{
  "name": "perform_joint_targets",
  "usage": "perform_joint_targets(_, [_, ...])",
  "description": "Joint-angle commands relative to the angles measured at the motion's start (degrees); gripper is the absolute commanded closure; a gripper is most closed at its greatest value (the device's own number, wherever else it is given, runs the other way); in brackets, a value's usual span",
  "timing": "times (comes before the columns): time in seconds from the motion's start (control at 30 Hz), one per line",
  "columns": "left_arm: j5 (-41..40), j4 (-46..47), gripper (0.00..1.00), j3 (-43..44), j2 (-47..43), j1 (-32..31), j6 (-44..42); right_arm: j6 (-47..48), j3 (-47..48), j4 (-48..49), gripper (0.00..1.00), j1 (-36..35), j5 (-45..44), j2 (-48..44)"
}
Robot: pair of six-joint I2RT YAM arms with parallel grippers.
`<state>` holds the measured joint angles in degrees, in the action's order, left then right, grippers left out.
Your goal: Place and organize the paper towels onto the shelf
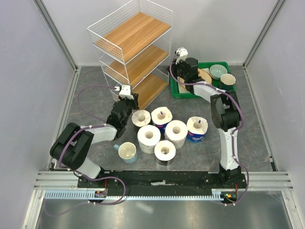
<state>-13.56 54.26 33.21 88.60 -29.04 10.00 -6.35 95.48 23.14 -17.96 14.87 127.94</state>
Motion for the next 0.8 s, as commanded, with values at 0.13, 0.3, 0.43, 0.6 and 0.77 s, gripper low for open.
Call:
perform_joint_targets(0.13, [-11.31, -7.23, 0.92, 1.15, -3.43, 6.70, -0.69, -9.21, -11.98, 5.52, 1.00, 0.29, 7.97, -11.04])
perform_joint_targets(0.3, [-10.70, -8.64, 0.93, 2.12, -3.08, 12.15, 1.51, -10.00, -20.05, 5.95, 1.00, -0.85, 10.00, -16.48])
perform_joint_targets(0.43, [-10.17, -9.26, 0.93, 3.70, -1.85, 14.79, 1.17, -8.51, -22.62, 4.56, 1.00, -3.40, 10.52, -18.34])
perform_joint_targets(0.6, [-10.52, -10.75, 0.93, 4.32, -1.76, 18.04, 1.34, -6.65, -22.44, 1.83, 1.00, -6.30, 9.03, -18.69])
perform_joint_targets(0.77, [-11.84, -12.95, 0.93, 2.40, -3.69, 21.21, 4.24, -6.40, -20.52, 0.16, 1.00, -8.58, 10.62, -16.76])
